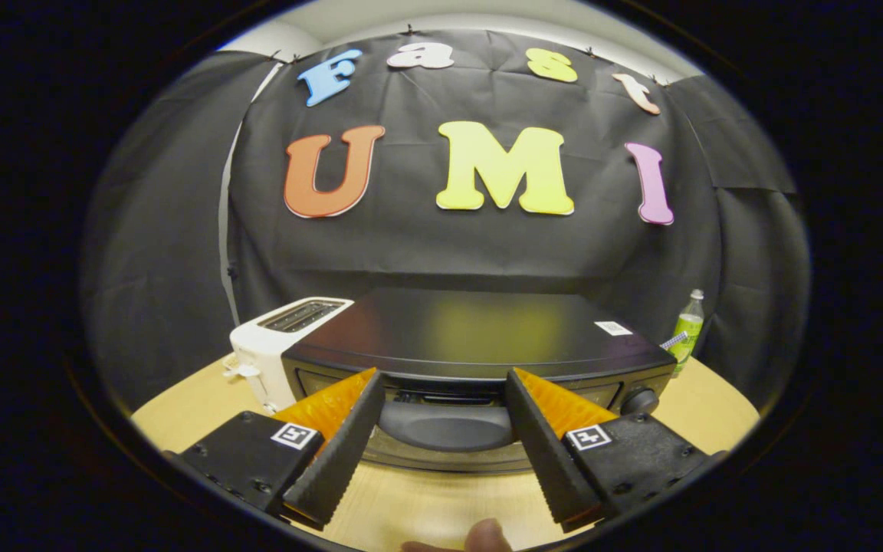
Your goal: Open the toaster oven, put the food inside, and close the toaster oven door.
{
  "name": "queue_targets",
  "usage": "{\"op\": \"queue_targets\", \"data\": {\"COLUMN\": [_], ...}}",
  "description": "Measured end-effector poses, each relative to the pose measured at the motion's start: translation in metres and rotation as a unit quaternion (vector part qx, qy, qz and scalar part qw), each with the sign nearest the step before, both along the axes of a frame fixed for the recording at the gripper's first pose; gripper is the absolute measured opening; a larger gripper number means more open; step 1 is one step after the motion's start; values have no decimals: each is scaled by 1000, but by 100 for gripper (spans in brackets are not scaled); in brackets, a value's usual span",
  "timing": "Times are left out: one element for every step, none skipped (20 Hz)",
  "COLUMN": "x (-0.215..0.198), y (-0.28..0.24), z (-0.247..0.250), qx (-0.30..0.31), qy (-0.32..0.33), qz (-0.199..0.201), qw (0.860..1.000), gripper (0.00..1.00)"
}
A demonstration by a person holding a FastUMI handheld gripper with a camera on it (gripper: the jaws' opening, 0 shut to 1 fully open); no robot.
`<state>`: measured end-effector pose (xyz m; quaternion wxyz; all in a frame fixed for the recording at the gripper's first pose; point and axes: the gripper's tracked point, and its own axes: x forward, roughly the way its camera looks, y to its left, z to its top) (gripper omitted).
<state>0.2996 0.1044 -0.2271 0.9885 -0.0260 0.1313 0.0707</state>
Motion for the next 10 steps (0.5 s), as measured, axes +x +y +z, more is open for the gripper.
{"op": "queue_targets", "data": {"x": [-1, -1, -1, -3, -6, -8, -13, -17, -24, -31], "y": [-1, -1, 0, -1, -1, 0, 0, 0, -1, -1], "z": [0, -2, 0, -2, -2, -1, -4, -4, -5, -7], "qx": [10, 20, 21, 15, 16, 17, 15, 15, 17, 9], "qy": [-2, 2, -2, 3, 7, 8, 14, 13, 13, 16], "qz": [0, 0, -1, -1, -2, -2, -1, -1, 0, 4], "qw": [1000, 1000, 1000, 1000, 1000, 1000, 1000, 1000, 1000, 1000], "gripper": [100, 100, 100, 100, 100, 100, 100, 100, 100, 100]}}
